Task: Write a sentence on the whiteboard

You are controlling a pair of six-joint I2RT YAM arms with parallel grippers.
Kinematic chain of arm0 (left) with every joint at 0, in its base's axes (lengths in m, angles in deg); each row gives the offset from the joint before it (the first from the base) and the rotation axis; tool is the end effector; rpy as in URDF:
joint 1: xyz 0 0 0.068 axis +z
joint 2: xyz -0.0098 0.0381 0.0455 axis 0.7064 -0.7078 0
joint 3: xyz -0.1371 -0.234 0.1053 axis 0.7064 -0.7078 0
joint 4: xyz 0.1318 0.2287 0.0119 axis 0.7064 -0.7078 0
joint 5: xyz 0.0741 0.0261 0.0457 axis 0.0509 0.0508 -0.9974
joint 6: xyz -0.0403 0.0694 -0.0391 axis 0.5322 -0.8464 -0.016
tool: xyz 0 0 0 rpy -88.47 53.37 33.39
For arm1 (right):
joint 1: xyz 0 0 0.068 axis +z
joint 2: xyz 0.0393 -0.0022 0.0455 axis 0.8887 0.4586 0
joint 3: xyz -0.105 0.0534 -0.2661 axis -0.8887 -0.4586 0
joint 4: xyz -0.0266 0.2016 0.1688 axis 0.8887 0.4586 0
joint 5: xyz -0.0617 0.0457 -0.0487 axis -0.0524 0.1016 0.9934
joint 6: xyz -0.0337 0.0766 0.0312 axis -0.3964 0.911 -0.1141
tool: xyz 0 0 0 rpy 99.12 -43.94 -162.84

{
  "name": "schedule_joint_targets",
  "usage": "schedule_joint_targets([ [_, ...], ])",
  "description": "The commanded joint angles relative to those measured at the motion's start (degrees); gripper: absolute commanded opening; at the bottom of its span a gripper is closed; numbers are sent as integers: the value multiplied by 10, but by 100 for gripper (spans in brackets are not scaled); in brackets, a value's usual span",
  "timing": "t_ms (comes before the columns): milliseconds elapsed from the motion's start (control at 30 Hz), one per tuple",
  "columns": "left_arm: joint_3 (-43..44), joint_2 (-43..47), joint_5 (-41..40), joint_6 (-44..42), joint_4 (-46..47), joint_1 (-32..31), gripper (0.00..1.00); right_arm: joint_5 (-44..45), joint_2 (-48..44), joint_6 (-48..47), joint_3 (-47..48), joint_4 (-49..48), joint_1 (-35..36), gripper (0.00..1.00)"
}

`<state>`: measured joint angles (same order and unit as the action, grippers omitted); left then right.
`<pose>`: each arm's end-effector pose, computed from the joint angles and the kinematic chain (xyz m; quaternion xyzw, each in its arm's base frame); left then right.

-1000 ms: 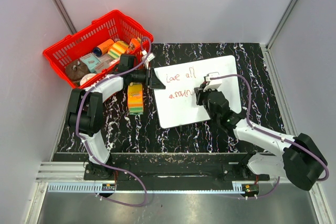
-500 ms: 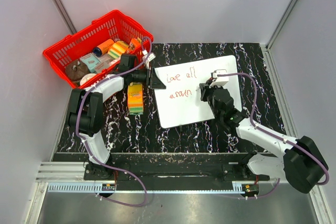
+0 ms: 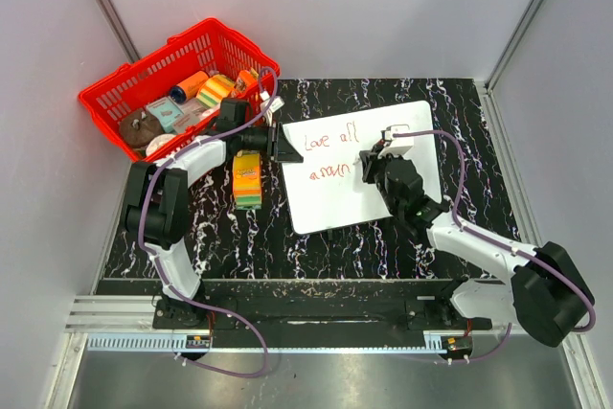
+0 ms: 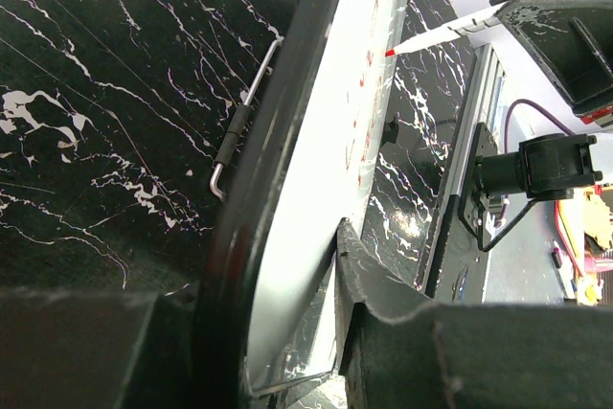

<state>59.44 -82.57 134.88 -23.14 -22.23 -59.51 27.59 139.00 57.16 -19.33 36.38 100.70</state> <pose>0.3868 -0.1700 0.2213 0.2345 0.7881 -0.5051 0.2622 0.2586 0.1612 0.2700 -0.0351 0.7507 0.1289 0.6470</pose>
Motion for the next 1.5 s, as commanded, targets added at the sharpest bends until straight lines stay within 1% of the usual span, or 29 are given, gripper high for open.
schedule_joint_targets([
  [0, -3, -25, -212, -177, 33, -10, 0, 7, 8, 8, 25, -28, -3, 0],
  [233, 1, -27, -213, -177, 30, -10, 0, 3, 16, 8, 28, -29, -4, 0],
  [467, 0, -28, -213, -179, 30, -11, 0, -22, 20, 9, 27, -23, -5, 0],
  [867, 4, -30, -214, -179, 28, -12, 0, -46, 2, 17, 5, 6, -4, 0],
  [1267, 4, -31, -217, -182, 25, -13, 0, -31, -23, 16, -23, 28, -5, 0],
  [1467, 4, -32, -217, -182, 24, -14, 0, -3, -14, 14, -7, 25, -4, 0],
])
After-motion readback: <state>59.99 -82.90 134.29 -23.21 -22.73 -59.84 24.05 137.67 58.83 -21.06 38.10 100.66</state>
